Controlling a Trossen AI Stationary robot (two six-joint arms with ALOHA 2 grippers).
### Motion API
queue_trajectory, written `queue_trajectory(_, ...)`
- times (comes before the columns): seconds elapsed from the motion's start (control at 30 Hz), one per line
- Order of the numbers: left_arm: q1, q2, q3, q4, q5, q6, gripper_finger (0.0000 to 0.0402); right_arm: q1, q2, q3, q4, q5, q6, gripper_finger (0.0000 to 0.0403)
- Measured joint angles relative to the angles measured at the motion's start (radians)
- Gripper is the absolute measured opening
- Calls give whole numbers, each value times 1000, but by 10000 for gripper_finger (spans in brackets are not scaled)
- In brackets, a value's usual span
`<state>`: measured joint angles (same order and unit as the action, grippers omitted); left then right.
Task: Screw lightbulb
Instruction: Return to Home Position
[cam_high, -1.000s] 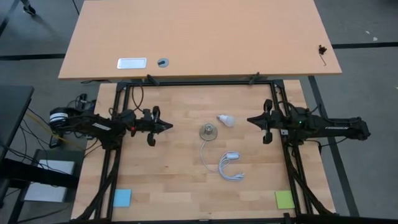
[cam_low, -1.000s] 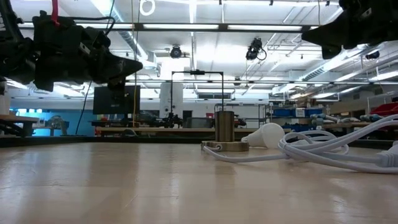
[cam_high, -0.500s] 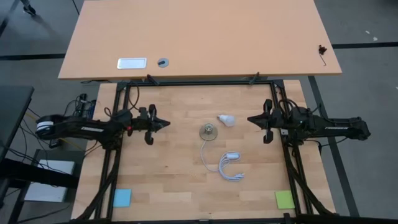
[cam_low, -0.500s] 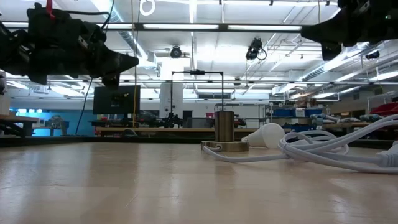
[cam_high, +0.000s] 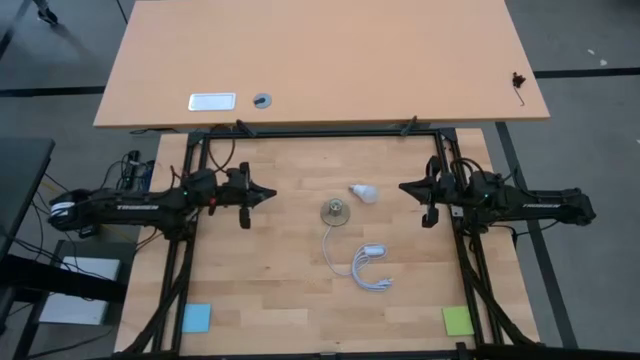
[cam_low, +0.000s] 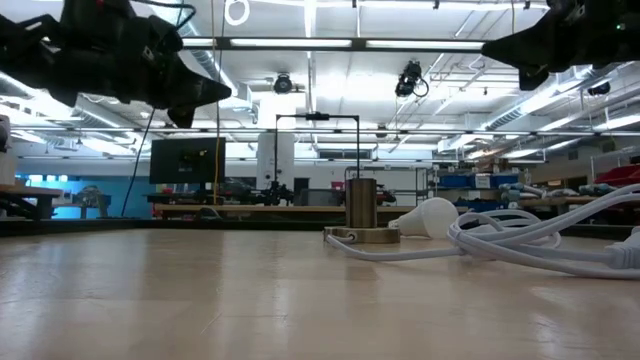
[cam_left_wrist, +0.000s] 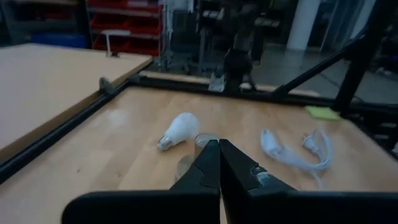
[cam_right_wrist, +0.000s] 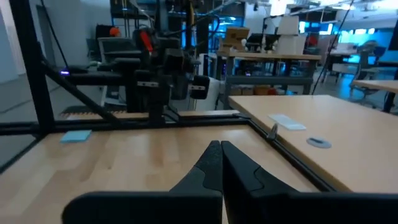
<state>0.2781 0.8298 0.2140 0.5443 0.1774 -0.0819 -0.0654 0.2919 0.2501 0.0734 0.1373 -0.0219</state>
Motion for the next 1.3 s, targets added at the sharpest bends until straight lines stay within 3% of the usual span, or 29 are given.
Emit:
queue_trajectory(0.47, -169, -213, -9, -252, -201, 2, 0, 0, -35, -49, -29, -9, 17, 2)
queue_trajectory(0.67, -201, -238, -9, -284, -214, 2, 0, 0, -93, -94, -28, -31, 20, 2)
queue_trajectory(0.93, -205, -263, -108, -173, -205, -4, 0, 0, -192, -117, -76, -38, 9, 2)
queue_trajectory(1.3, -208, -426, -109, -335, -206, -3, 0, 0, -268, -117, -160, -60, 9, 2)
